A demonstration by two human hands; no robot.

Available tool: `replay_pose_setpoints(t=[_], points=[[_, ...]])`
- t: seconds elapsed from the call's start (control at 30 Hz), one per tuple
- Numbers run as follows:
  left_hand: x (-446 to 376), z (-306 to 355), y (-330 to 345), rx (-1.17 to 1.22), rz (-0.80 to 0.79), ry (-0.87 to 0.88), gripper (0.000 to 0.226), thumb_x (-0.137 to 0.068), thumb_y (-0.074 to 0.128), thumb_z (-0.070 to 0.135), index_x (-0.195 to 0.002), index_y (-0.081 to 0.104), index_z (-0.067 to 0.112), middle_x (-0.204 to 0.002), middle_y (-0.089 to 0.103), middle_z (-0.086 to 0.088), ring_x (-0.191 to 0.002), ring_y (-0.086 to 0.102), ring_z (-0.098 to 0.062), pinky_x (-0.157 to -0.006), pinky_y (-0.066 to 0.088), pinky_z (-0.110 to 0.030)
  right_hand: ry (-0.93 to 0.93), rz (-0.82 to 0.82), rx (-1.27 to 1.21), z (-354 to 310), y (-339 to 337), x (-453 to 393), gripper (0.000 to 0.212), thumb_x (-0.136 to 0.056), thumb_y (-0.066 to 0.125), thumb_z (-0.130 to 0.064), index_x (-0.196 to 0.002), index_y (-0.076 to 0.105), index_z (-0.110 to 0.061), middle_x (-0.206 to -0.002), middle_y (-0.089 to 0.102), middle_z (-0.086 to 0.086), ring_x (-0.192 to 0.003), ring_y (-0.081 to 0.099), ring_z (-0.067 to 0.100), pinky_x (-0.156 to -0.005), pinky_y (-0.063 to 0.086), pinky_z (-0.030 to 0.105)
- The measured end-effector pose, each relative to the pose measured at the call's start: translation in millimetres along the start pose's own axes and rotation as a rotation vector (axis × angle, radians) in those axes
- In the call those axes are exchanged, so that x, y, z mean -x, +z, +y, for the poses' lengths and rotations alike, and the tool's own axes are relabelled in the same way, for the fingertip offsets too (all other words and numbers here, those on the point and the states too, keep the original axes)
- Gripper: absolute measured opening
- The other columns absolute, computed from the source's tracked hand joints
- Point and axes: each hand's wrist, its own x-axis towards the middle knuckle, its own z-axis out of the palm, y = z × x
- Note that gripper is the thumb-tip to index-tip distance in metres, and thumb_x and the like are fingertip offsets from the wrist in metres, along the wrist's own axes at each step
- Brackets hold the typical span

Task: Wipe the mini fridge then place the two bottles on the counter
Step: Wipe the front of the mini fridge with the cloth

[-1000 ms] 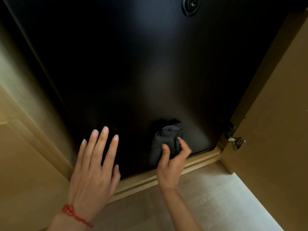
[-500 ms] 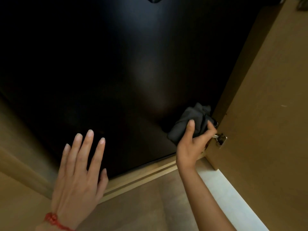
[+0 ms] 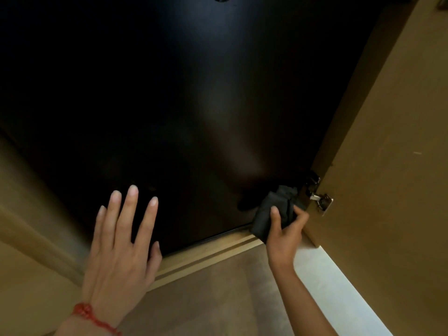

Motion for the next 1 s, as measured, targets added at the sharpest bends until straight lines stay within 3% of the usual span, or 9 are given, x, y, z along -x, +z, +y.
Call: replay_pose_setpoints(t=[0.13,0.27,0.43,0.53,0.73,1.0], points=[[0.0,3.3,-5.8,0.033,-0.044,-0.013,0.062,-0.085,0.037,0.029,-0.14,0.028,0.002,-0.15,0.016,-0.025,-0.142,0.006,-0.036,-0.115,0.007,-0.046,0.041,-0.035,-0.017,-3.9,-9.7,10.9,0.032,-0.088,0.058,-0.024,-0.112,0.037,-0.023,-0.115,0.047,-0.002,-0.109,0.05,0.015,-0.089,0.043,0.028],[2.1,8.8,-10.1,0.086,-0.104,-0.017,0.063,-0.085,0.036,0.032,-0.14,0.027,0.003,-0.149,0.019,-0.022,-0.141,0.011,-0.034,-0.115,0.007,-0.044,0.053,-0.069,-0.024,-16.5,-15.8,21.4,0.031,-0.085,0.061,-0.024,-0.108,0.039,-0.029,-0.104,0.049,-0.016,-0.109,0.05,0.014,-0.094,0.046,0.035],[11.4,23.7,-16.6,0.19,-0.201,-0.04,0.059,-0.092,0.027,0.039,-0.142,0.024,0.007,-0.149,0.022,-0.016,-0.139,0.018,-0.03,-0.114,0.008,-0.04,0.028,-0.174,0.006,-29.2,-23.2,33.1,0.029,-0.081,0.065,-0.028,-0.093,0.044,-0.044,-0.101,0.048,-0.026,-0.101,0.053,0.009,-0.088,0.051,0.037],[15.9,32.1,-18.6,0.232,-0.29,-0.083,0.063,-0.095,0.013,0.049,-0.141,0.027,0.009,-0.146,0.032,-0.014,-0.137,0.021,-0.026,-0.113,0.008,-0.036,0.025,-0.246,0.015,-37.2,-28.0,39.4,0.03,-0.081,0.066,-0.024,-0.09,0.045,-0.044,-0.097,0.049,-0.026,-0.093,0.053,0.0,-0.078,0.049,0.026],[19.6,37.5,-18.1,0.245,-0.365,-0.129,0.066,-0.093,0.012,0.054,-0.138,0.032,0.01,-0.142,0.04,-0.013,-0.134,0.023,-0.023,-0.11,0.013,-0.037,0.023,-0.298,0.084,-46.6,-33.7,43.6,0.031,-0.08,0.069,-0.023,-0.1,0.049,-0.034,-0.092,0.049,-0.027,-0.085,0.052,-0.005,-0.061,0.044,0.005],[24.6,40.7,-16.9,0.241,-0.4,-0.09,0.065,-0.094,0.01,0.055,-0.136,0.034,0.011,-0.14,0.044,-0.013,-0.133,0.026,-0.023,-0.108,0.017,-0.038,0.069,-0.244,0.097,-51.5,-39.5,41.5,0.033,-0.08,0.068,-0.024,-0.103,0.046,-0.032,-0.089,0.045,-0.028,-0.08,0.048,-0.007,-0.063,0.038,0.01]])
